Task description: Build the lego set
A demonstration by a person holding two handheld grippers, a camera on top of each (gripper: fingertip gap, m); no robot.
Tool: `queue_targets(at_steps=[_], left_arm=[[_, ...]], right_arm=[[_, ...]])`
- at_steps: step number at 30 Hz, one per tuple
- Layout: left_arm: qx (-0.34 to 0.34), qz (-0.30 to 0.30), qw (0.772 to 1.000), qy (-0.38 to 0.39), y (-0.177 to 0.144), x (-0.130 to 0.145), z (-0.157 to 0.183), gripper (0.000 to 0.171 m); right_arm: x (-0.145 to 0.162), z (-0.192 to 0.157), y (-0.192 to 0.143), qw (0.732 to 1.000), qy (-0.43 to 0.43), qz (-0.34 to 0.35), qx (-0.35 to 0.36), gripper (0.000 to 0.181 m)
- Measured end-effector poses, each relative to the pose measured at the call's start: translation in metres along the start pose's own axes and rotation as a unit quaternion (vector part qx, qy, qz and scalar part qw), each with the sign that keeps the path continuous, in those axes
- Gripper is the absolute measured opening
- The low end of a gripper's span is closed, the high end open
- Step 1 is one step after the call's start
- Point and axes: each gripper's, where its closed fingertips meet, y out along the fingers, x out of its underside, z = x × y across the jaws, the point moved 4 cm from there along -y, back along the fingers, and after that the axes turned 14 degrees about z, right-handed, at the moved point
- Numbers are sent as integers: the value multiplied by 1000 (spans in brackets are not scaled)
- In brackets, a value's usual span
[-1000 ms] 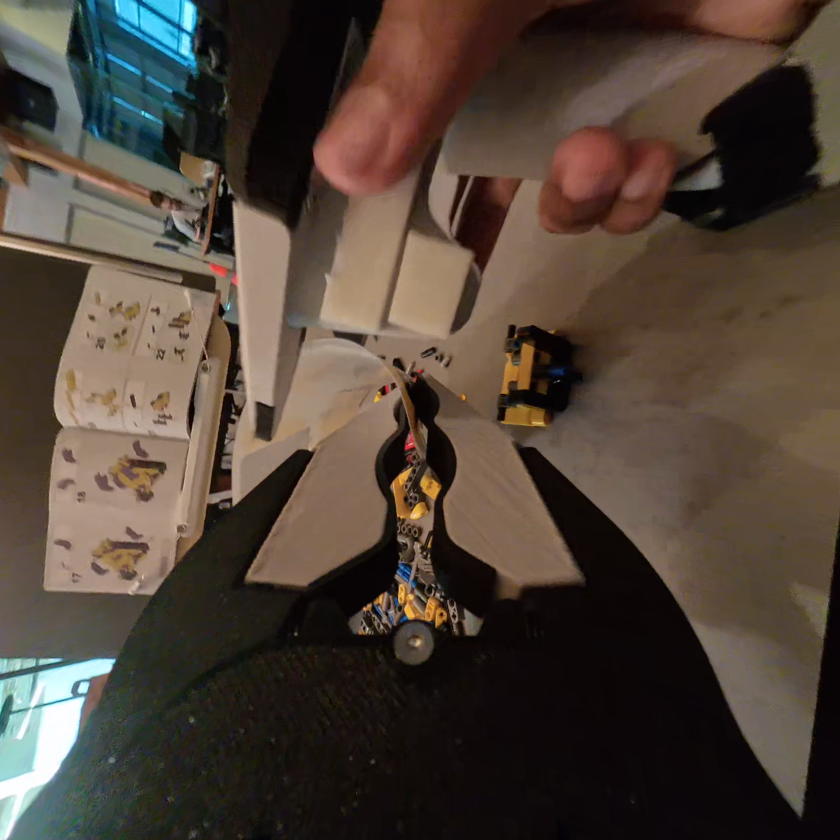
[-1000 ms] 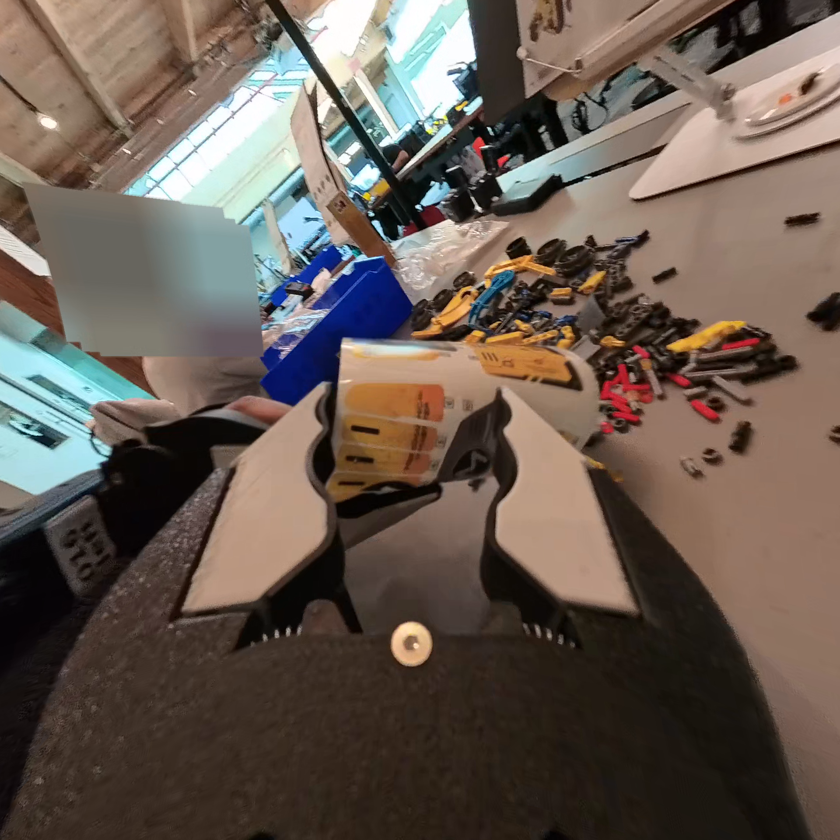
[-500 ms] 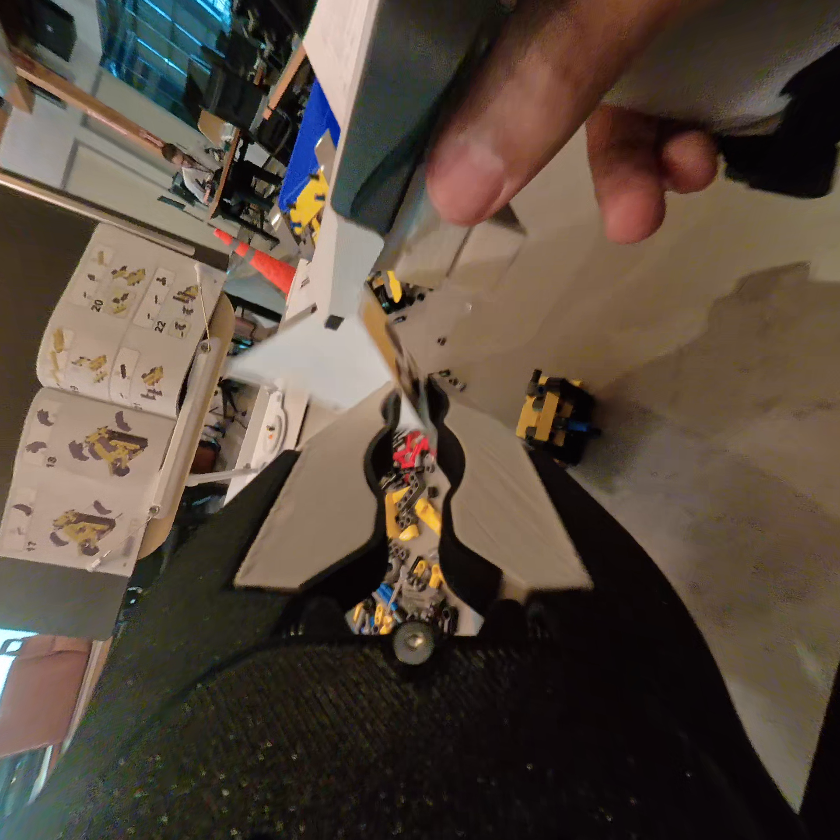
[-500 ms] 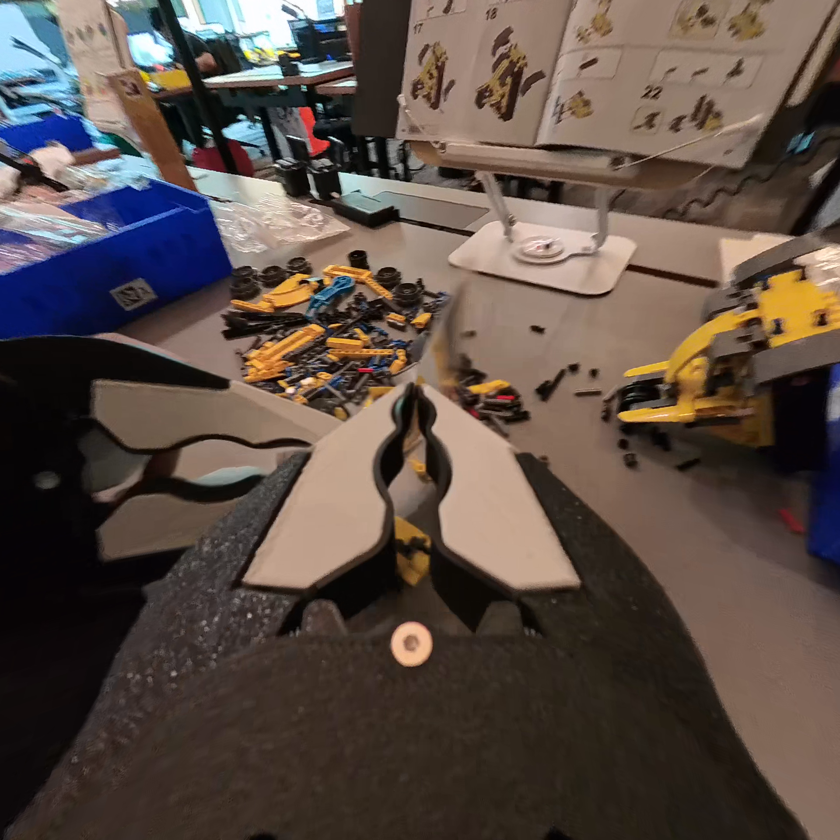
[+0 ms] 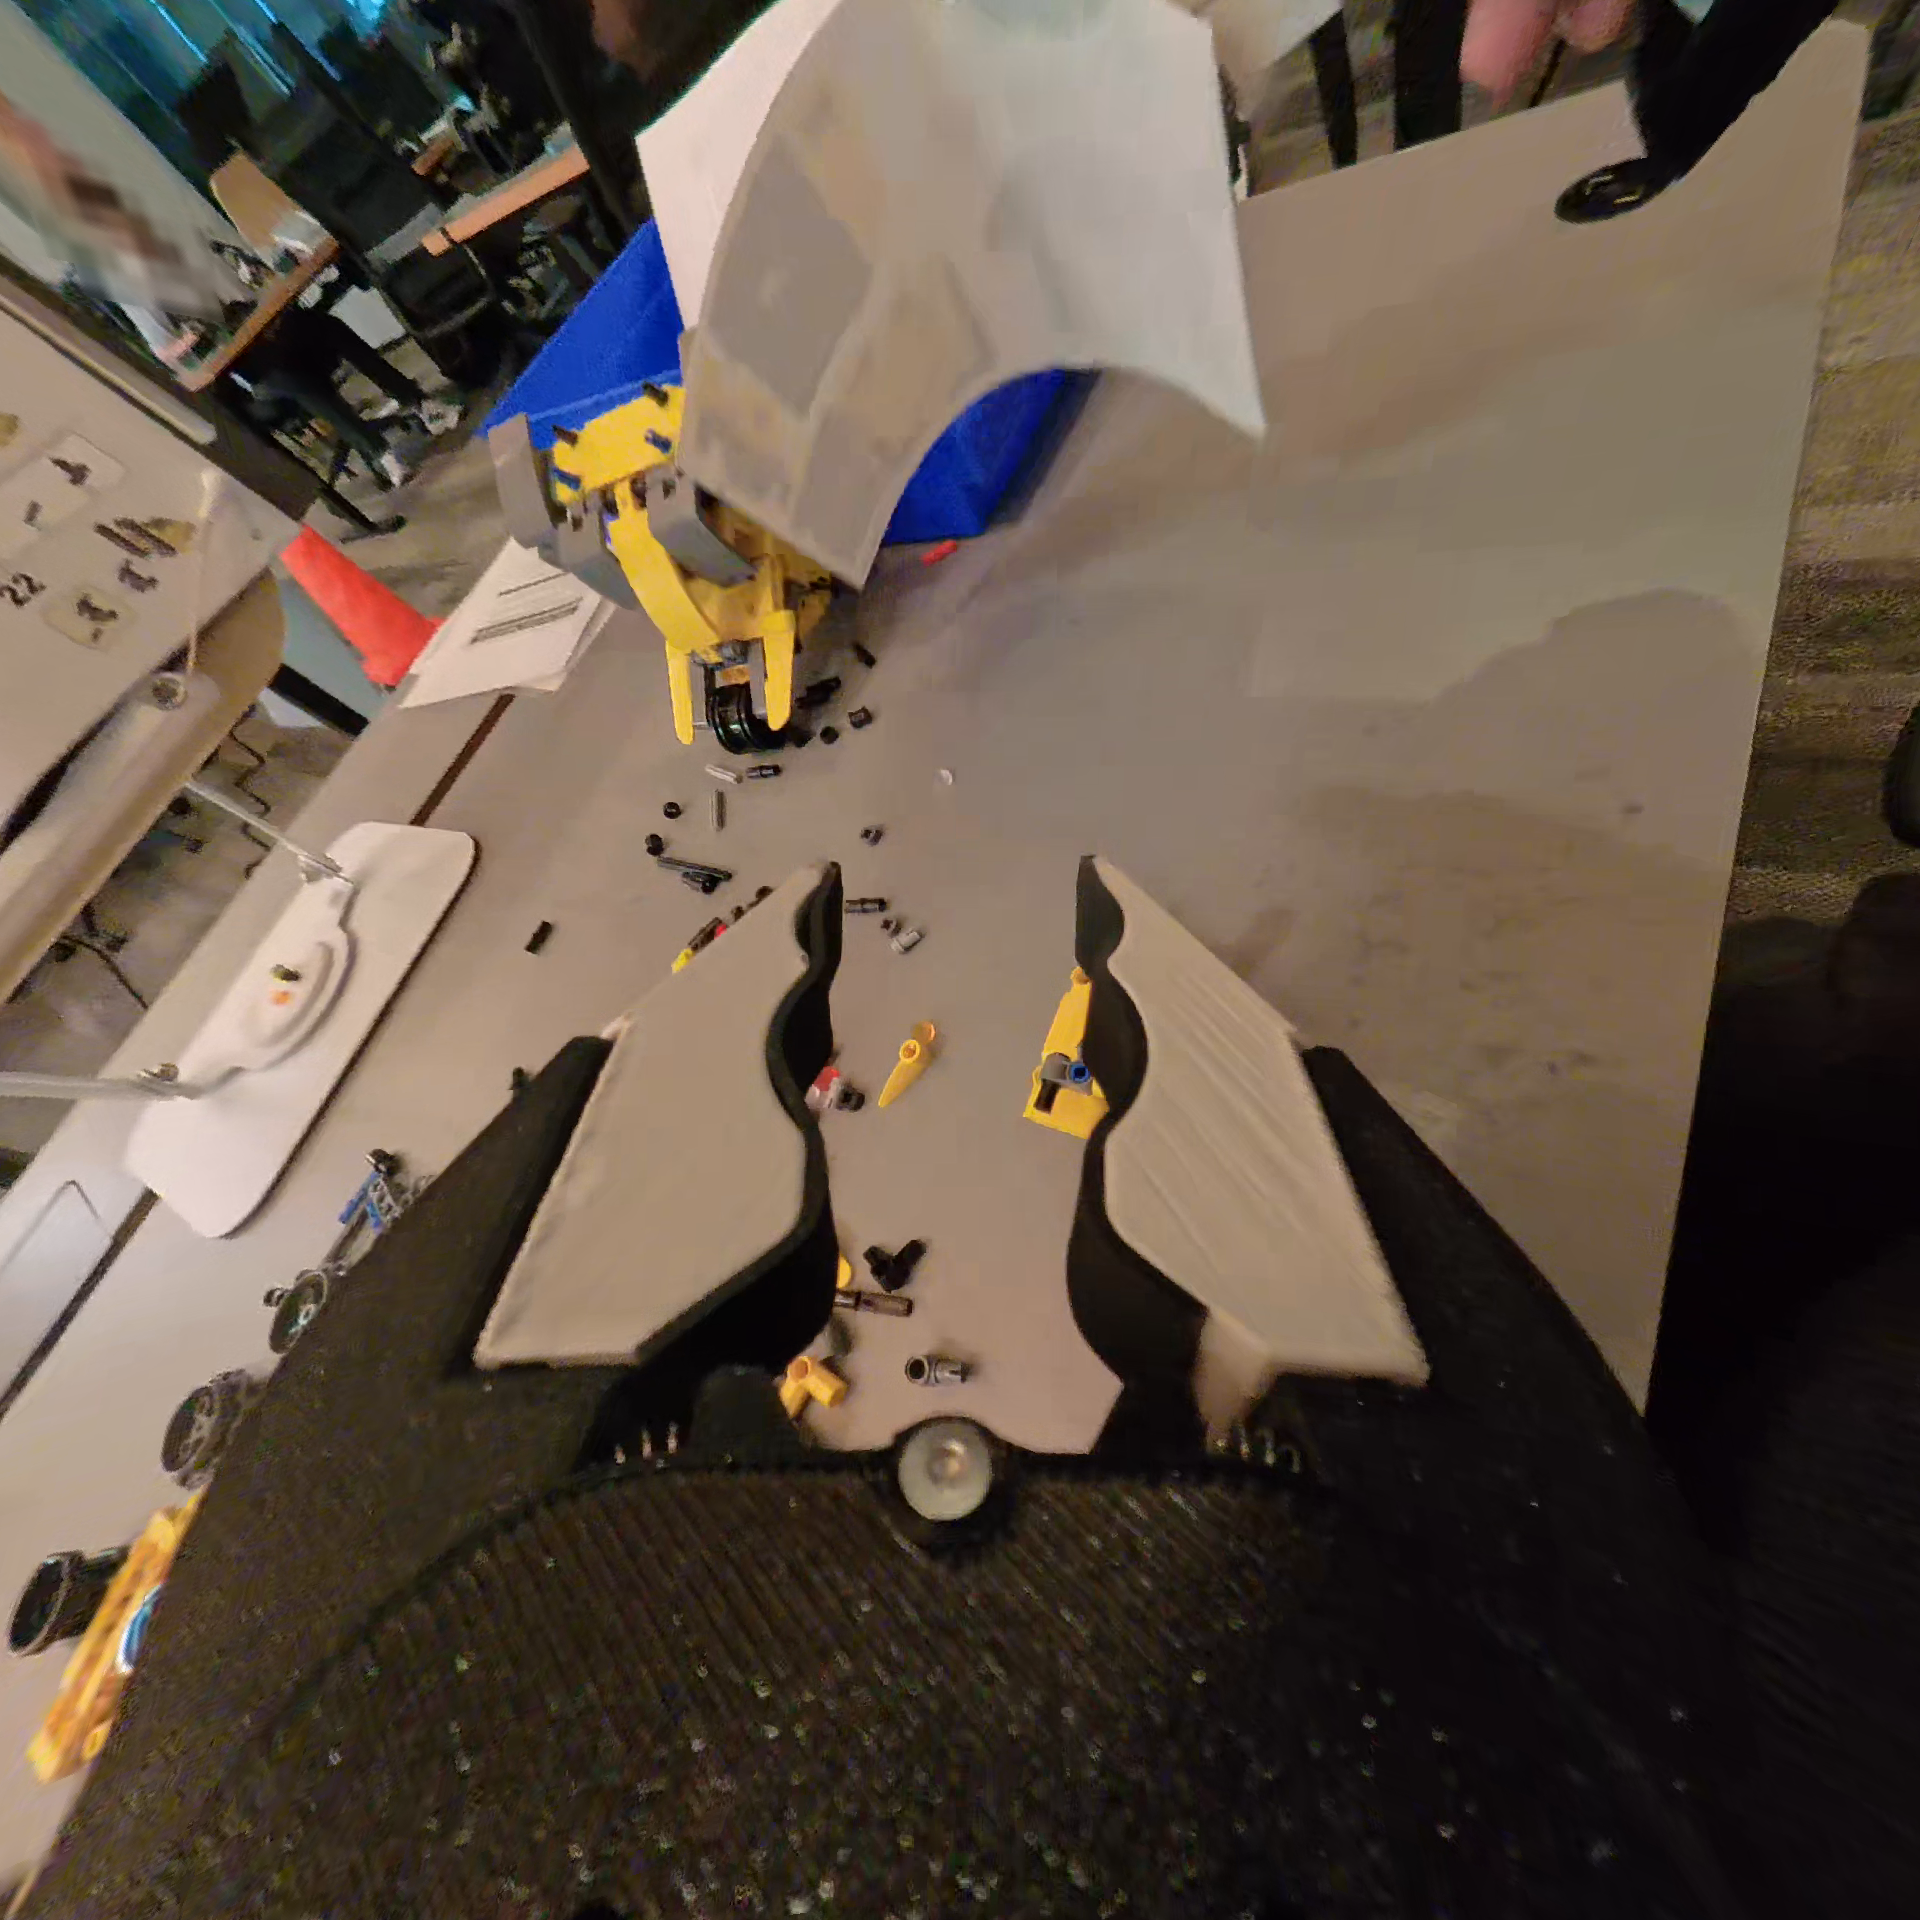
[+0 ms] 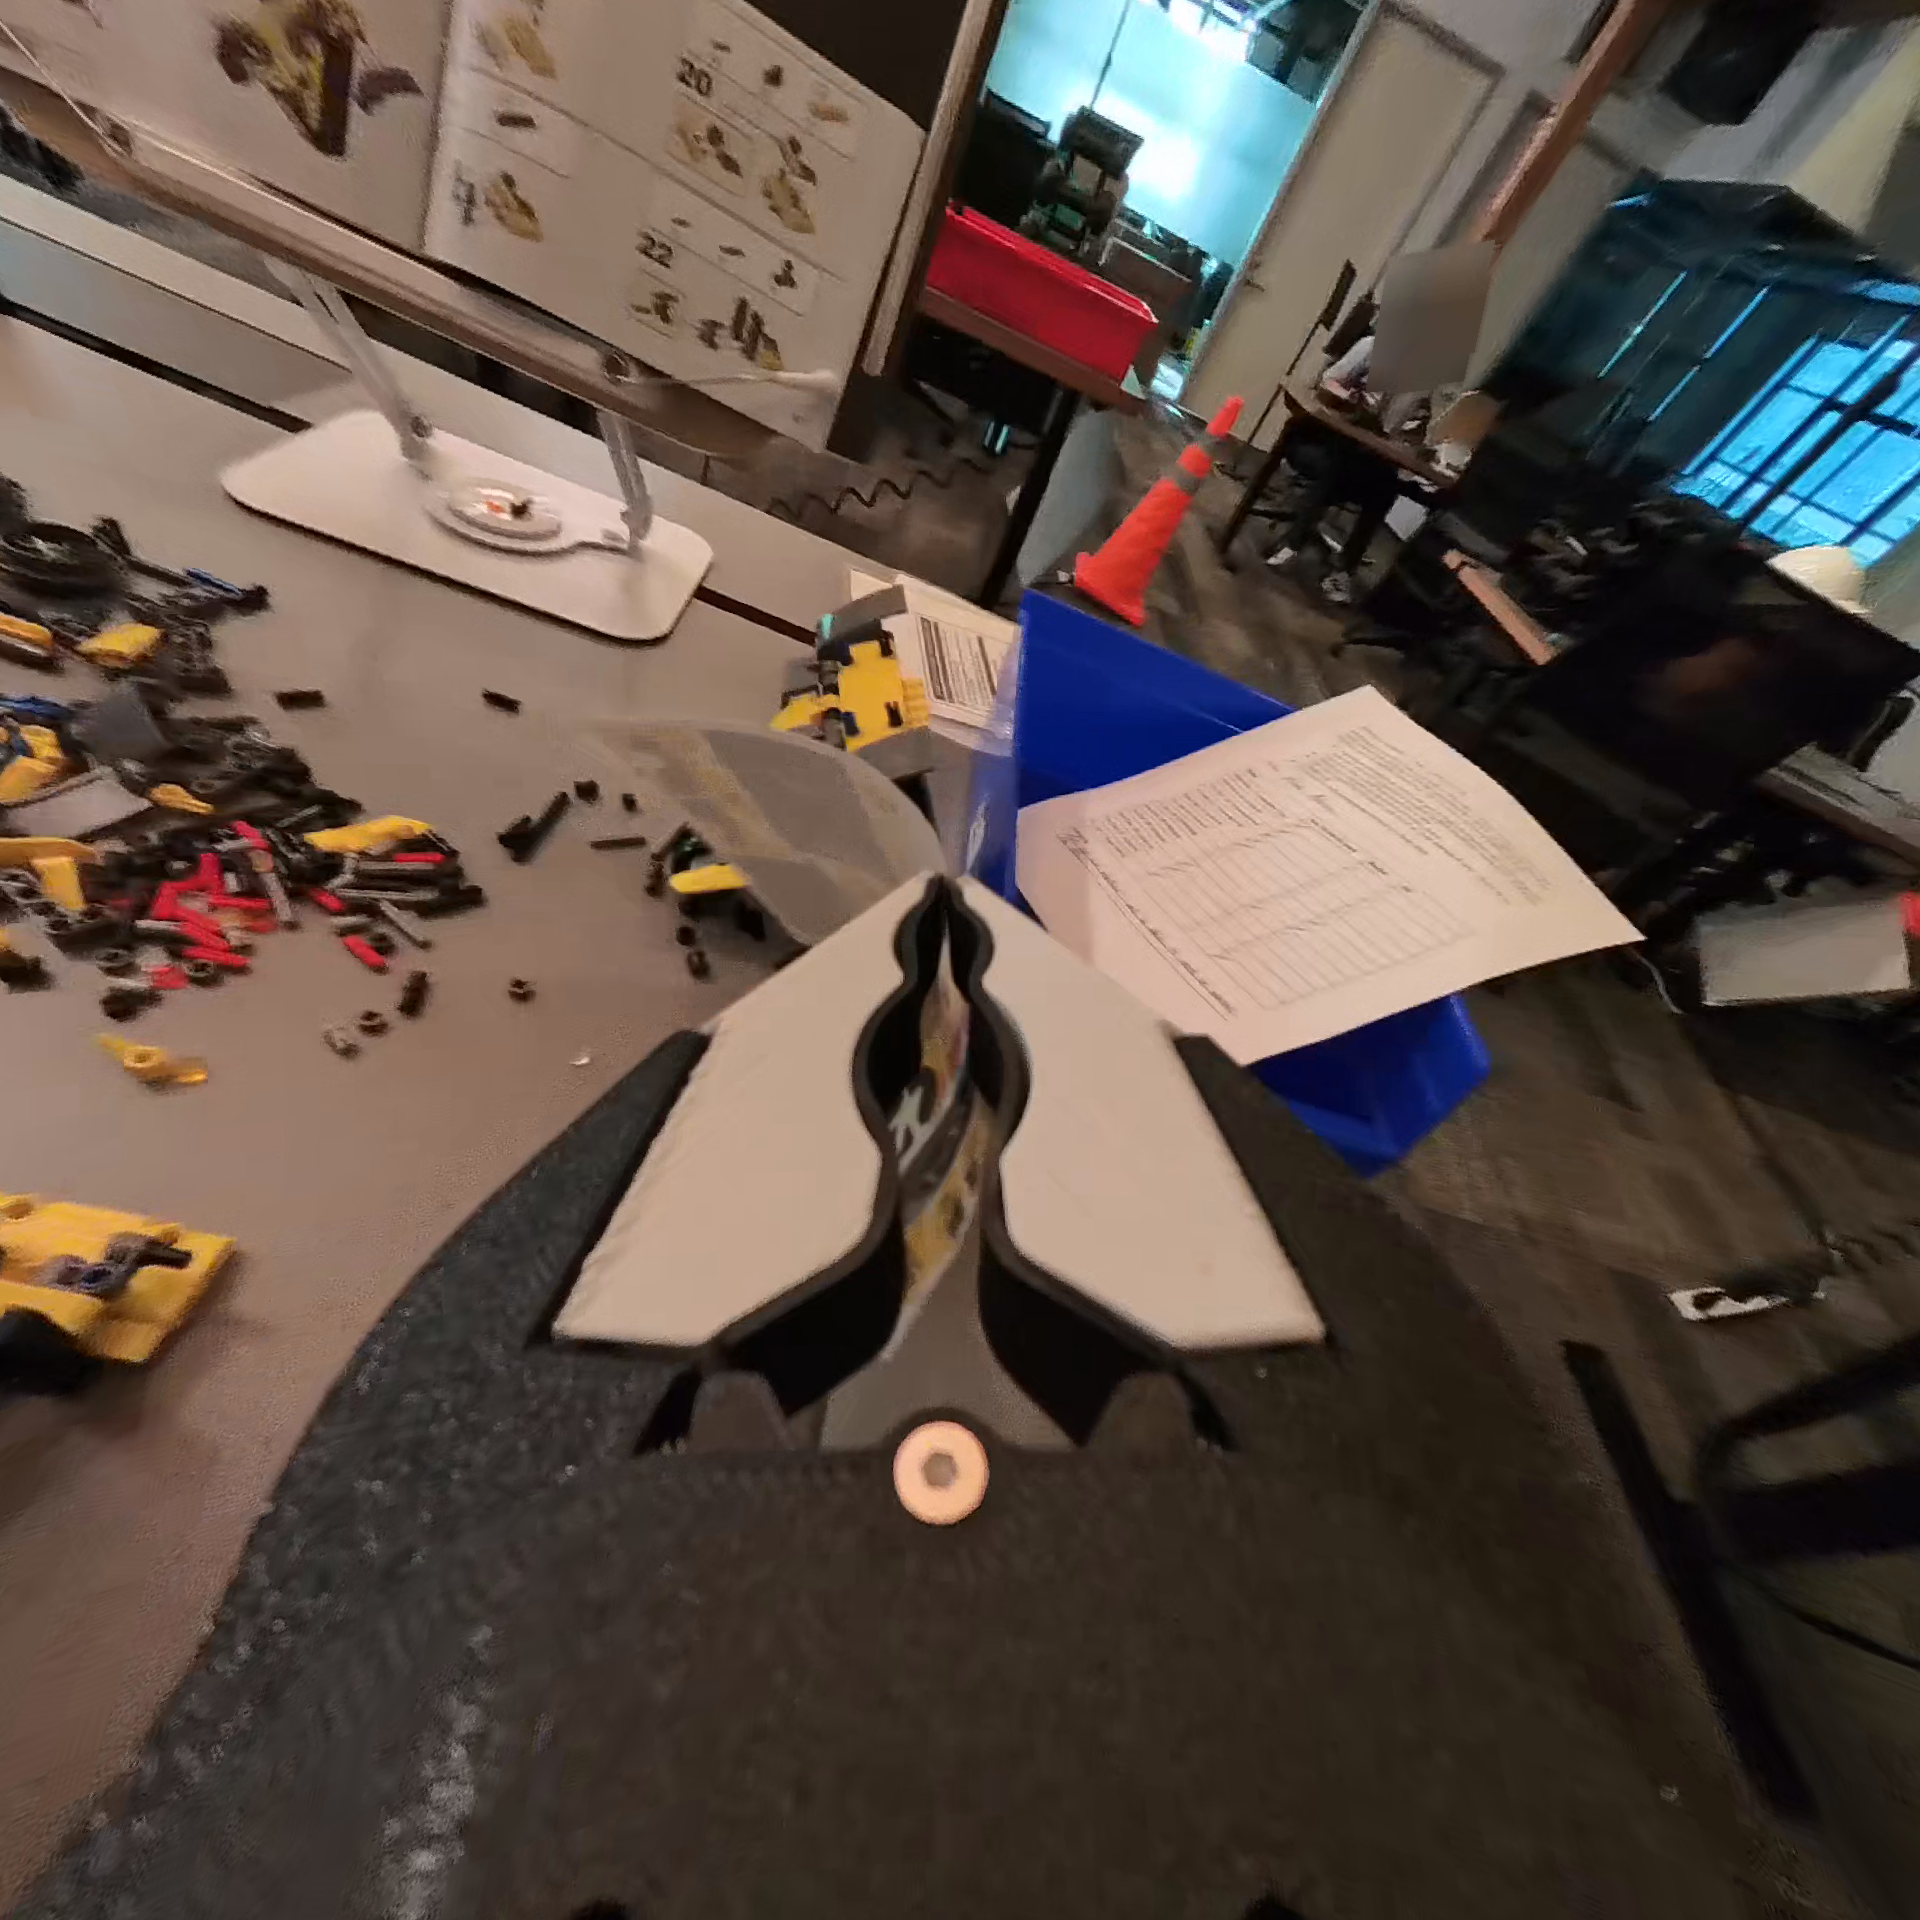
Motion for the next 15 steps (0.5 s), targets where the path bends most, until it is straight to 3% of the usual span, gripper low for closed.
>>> queue_targets(at_steps=[3, 9, 15], left_arm=[[4, 0, 1000, -11, 1, 4, -2, 43], [-4, 1, 1000, -9, 0, 7, -4, 42], [-8, 5, 1000, -27, -6, 13, -9, 41]], right_arm=[[11, -6, 8, 999, -37, -24, 9, 0], [42, -25, 30, 963, -243, -108, 50, 0], [40, -33, 31, 951, -280, -119, 57, 0]])
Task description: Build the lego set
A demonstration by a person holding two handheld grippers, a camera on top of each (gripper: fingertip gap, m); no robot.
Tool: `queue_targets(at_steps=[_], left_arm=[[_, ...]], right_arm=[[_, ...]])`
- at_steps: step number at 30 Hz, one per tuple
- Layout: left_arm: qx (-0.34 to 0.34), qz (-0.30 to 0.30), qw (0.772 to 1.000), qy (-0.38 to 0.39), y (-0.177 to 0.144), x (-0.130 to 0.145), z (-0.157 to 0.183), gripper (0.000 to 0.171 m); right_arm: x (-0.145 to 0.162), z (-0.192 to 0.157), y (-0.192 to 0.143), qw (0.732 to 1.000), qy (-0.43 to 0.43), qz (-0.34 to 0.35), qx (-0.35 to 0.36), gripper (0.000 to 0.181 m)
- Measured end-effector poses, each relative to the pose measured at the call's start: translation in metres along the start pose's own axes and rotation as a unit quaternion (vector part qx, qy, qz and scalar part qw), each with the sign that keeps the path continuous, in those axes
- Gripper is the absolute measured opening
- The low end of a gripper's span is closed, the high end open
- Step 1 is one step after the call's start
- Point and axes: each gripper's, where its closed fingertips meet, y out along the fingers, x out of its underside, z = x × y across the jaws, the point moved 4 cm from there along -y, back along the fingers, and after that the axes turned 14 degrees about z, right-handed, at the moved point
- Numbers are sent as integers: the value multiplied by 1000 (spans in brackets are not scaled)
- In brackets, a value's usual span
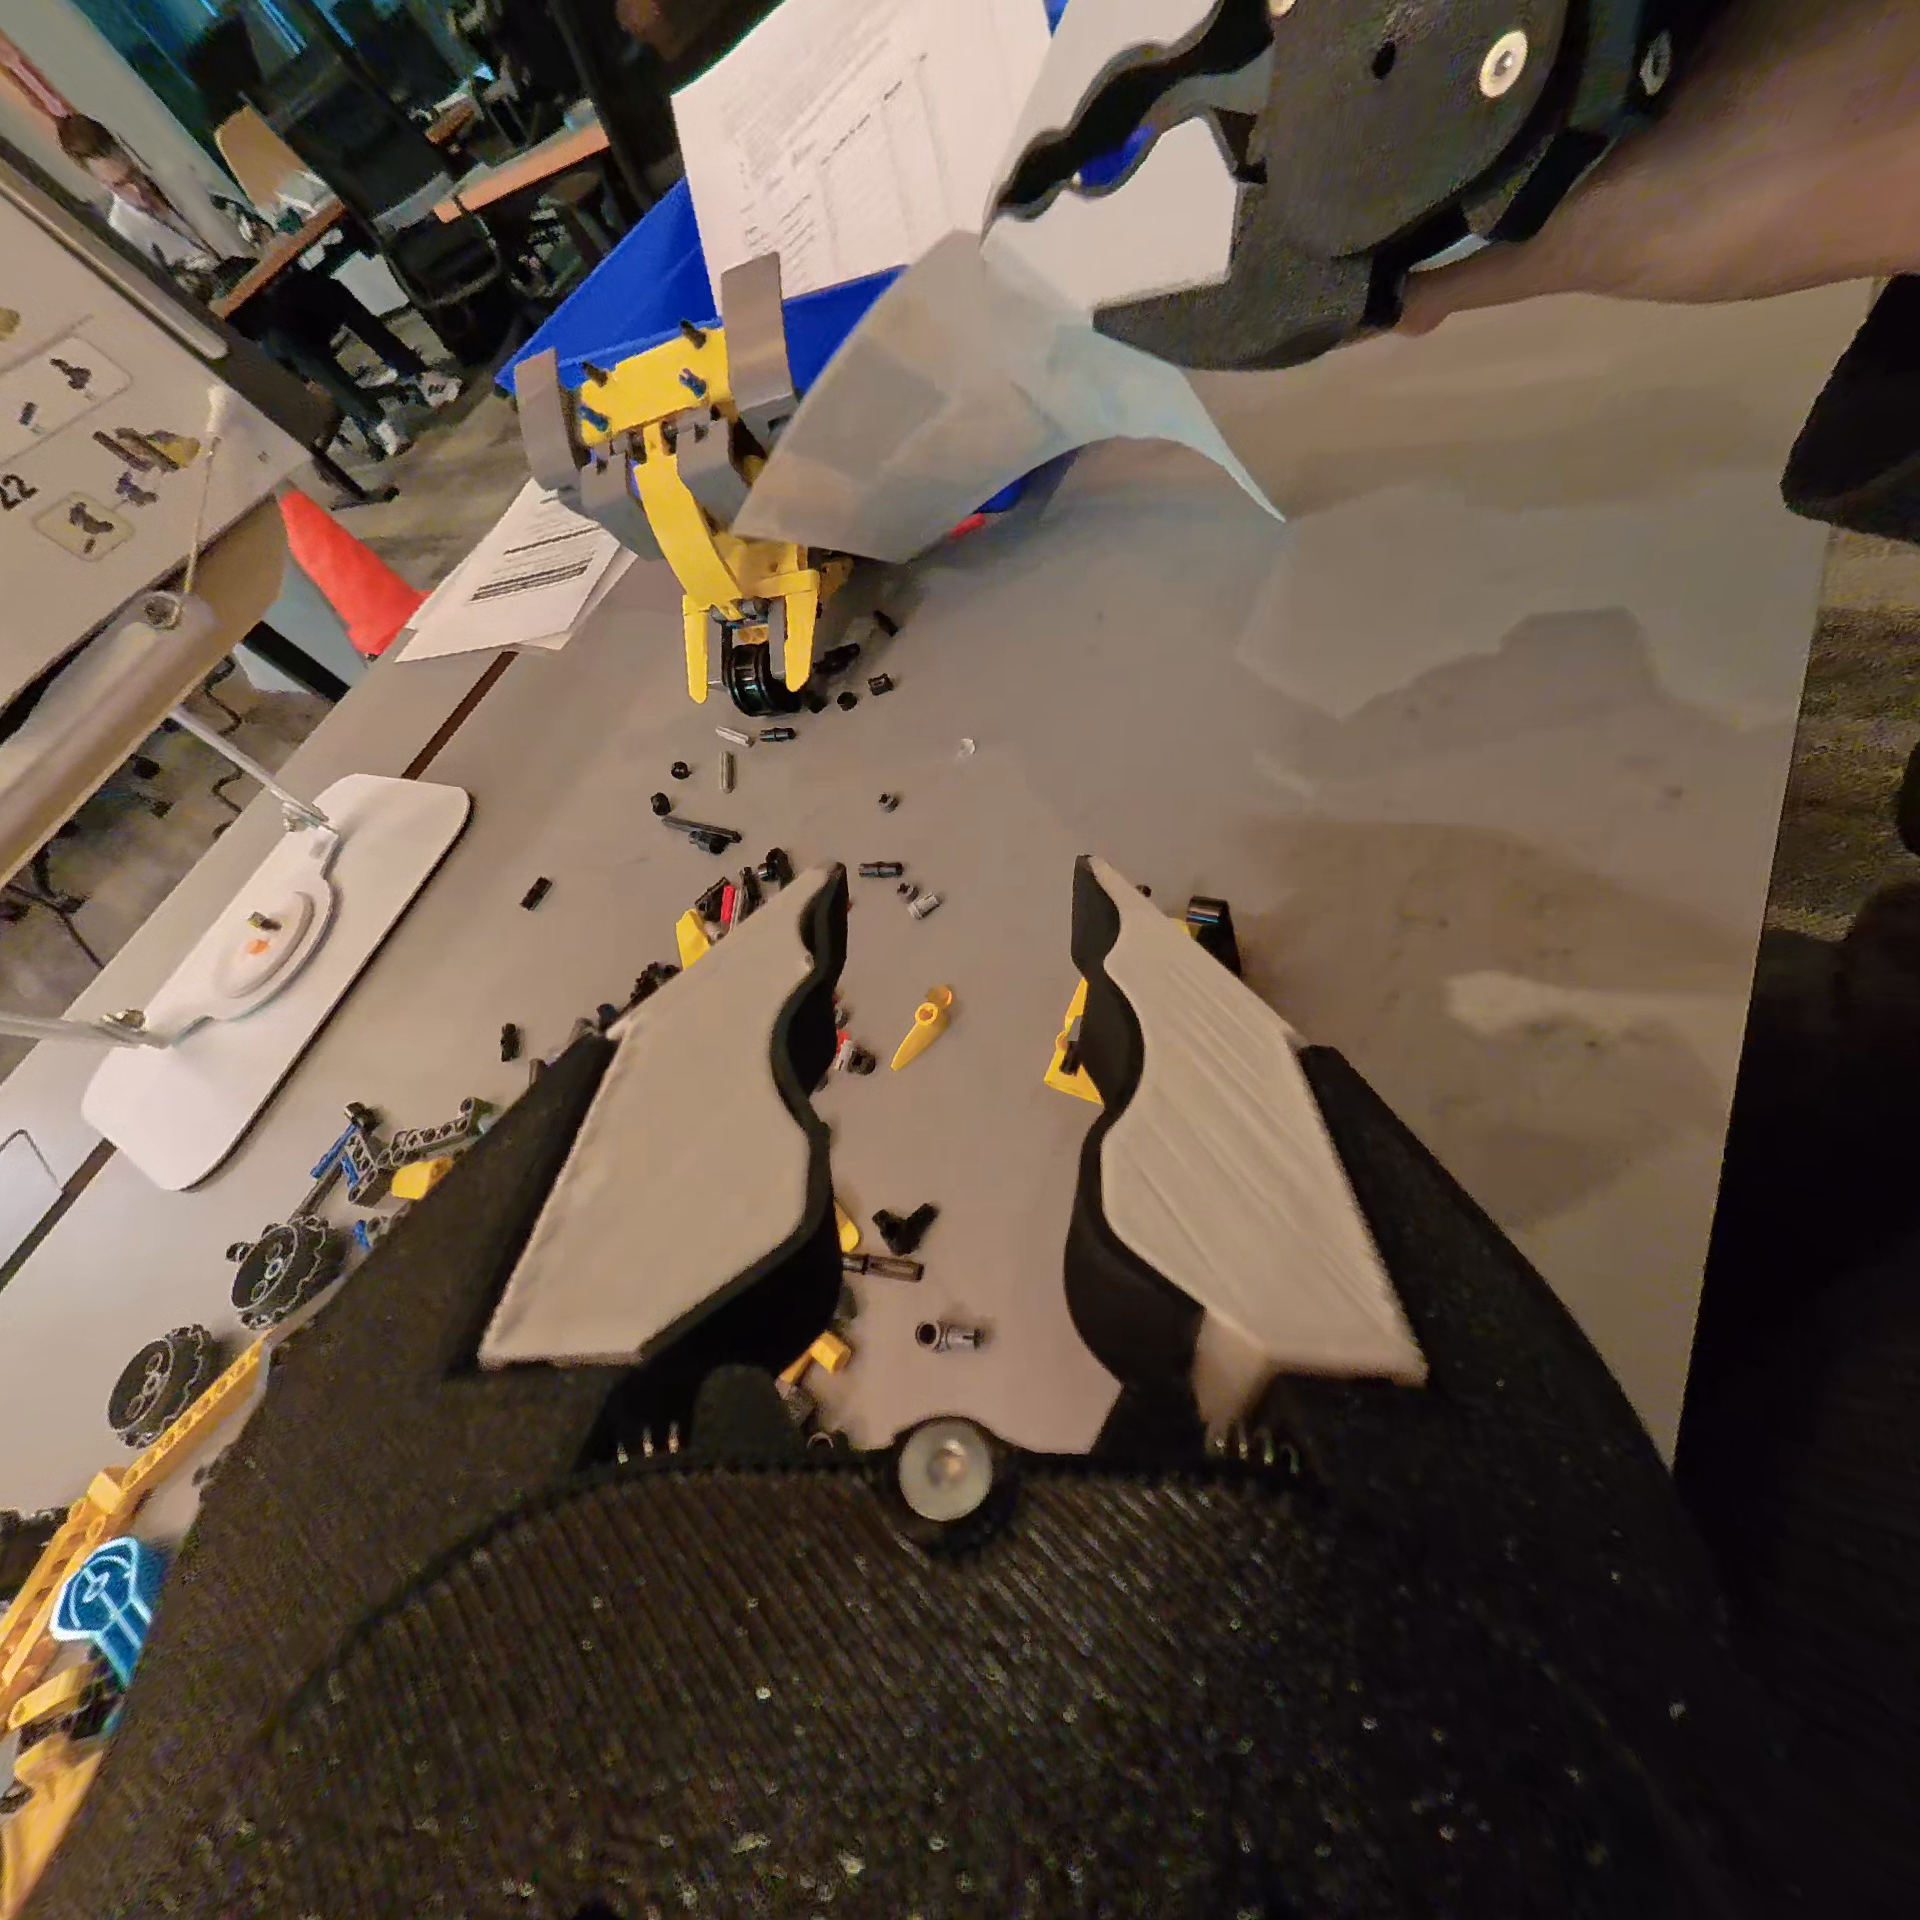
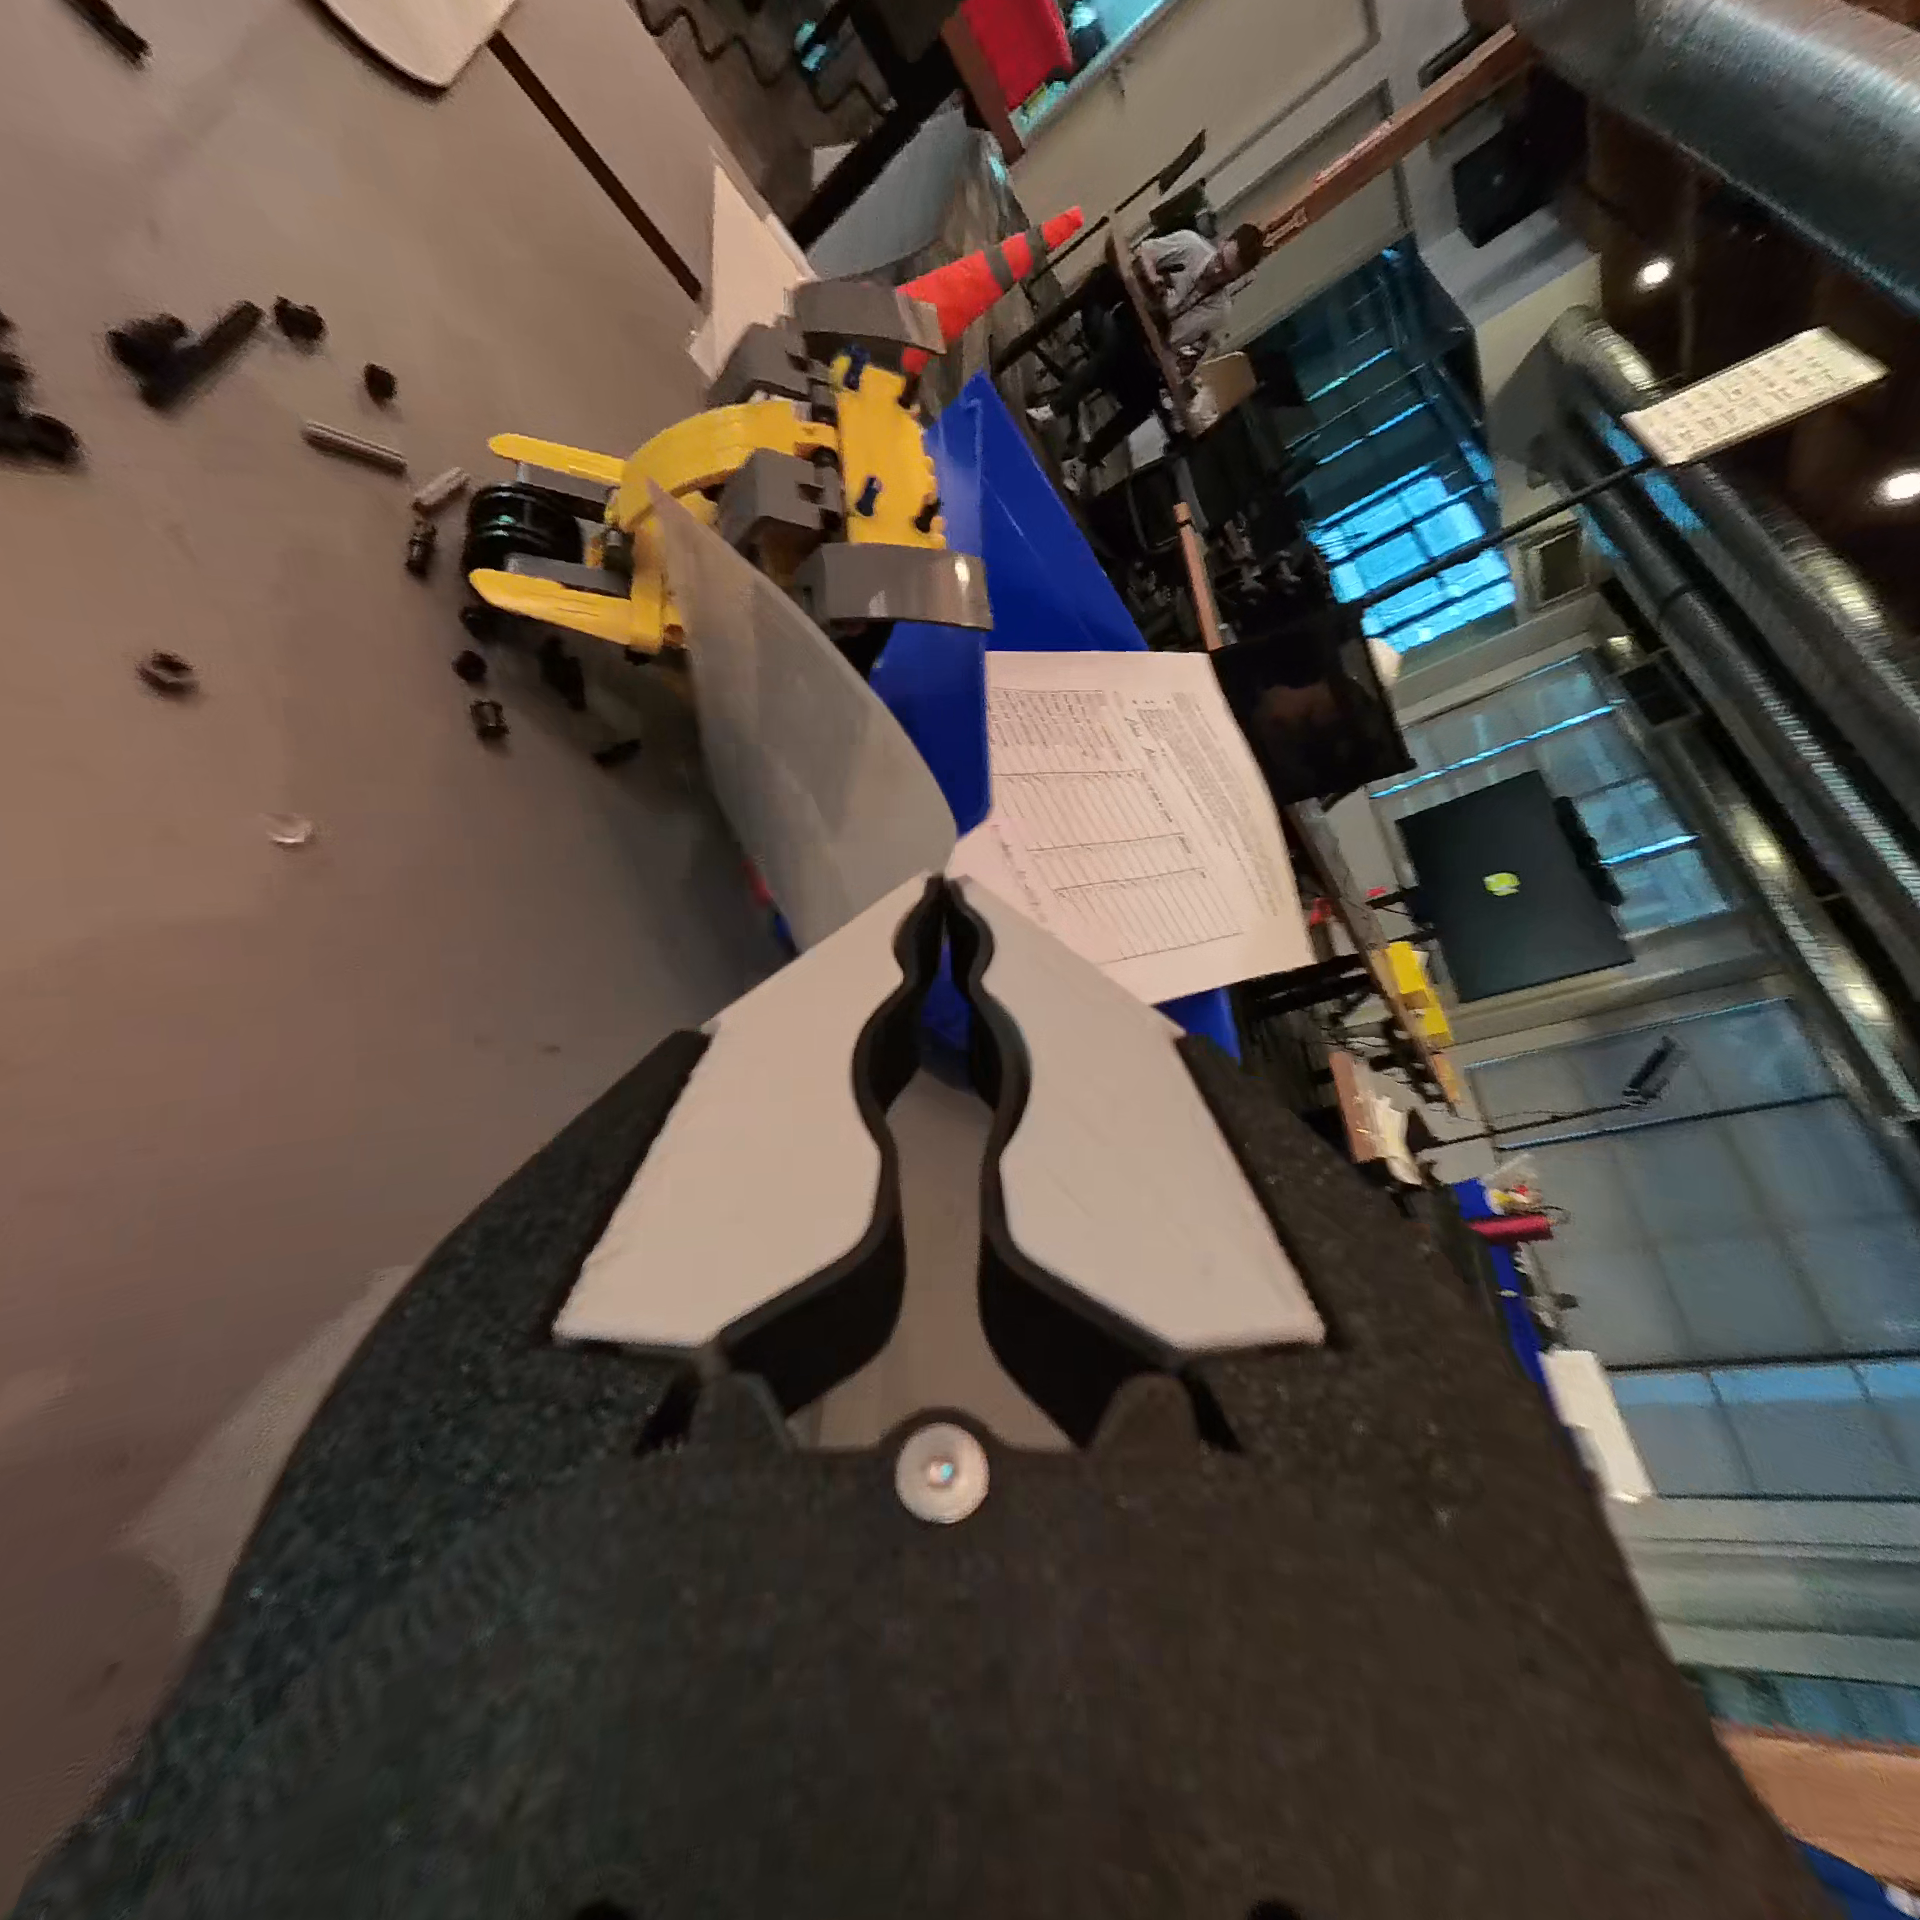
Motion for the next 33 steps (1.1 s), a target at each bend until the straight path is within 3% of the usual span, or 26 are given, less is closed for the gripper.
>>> queue_targets(at_steps=[10, 15, 33], left_arm=[[2, 19, 999, -26, -6, 3, -3, 41], [0, 22, 999, -35, -10, 4, -7, 41], [-17, 27, 997, -75, -15, 7, -18, 39]], right_arm=[[1, -7, 3, 999, -42, -17, 13, 0], [11, -20, 11, 994, -79, -76, -2, 0], [12, -30, 3, 992, -16, -86, -94, 0]])
